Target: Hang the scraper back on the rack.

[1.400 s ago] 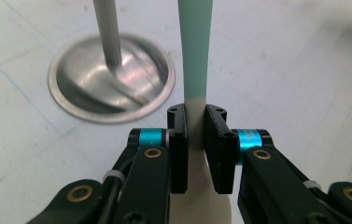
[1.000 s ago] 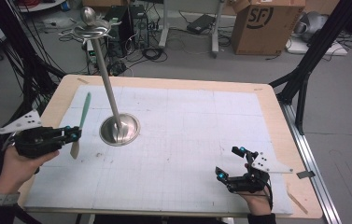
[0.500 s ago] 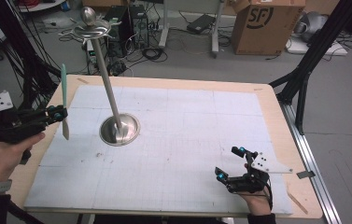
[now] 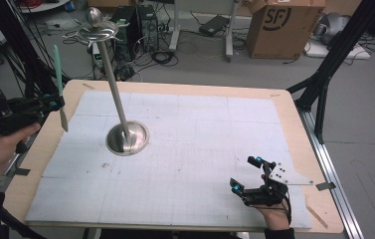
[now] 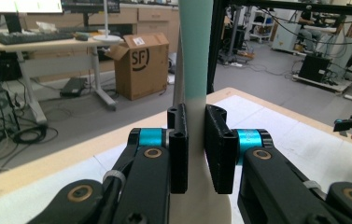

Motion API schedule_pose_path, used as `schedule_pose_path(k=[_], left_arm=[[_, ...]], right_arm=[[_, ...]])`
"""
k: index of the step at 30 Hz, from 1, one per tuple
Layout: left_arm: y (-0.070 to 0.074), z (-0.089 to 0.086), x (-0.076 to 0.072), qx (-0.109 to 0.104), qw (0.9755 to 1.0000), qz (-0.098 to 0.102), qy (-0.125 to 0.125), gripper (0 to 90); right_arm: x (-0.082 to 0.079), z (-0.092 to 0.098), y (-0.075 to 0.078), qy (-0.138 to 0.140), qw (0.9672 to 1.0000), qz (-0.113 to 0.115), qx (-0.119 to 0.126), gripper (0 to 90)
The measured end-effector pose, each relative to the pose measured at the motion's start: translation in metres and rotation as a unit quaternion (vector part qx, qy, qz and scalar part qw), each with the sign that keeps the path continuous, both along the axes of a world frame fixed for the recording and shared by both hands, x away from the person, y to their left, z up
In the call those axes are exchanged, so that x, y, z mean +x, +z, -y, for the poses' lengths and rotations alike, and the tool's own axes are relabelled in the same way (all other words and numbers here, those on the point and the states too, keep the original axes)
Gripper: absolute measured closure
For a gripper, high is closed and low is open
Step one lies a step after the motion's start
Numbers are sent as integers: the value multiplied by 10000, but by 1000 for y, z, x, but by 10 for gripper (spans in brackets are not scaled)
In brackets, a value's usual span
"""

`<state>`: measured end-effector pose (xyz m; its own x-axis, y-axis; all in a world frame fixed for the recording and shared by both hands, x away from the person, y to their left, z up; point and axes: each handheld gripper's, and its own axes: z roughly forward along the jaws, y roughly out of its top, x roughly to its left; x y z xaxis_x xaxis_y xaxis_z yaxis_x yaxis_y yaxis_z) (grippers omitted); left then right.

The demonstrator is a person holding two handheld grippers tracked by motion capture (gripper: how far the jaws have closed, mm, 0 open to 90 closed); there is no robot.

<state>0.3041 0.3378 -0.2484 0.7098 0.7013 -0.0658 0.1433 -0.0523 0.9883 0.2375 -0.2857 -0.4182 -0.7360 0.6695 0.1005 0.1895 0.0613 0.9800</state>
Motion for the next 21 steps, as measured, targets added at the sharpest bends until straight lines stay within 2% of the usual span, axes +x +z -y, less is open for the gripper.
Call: schedule_pose_path(k=[3, 6, 11, 21], left_arm=[[5, 1, 3, -40, 10000, -1, -5, 803], [7, 7, 6, 156, 9999, 70, 1, 803], [11, 8, 13, 51, 10000, 45, 50, 802], [15, 7, 20, 74, 9999, 9, 145, 802]], right_arm=[[0, 1, 0, -10, 10000, -19, 2, 5], [0, 1, 0, -8, 10000, -36, 14, 5], [-1, 2, 0, -10, 10000, -27, 33, 5], [0, 5, 0, -23, 10000, 0, 56, 5]])
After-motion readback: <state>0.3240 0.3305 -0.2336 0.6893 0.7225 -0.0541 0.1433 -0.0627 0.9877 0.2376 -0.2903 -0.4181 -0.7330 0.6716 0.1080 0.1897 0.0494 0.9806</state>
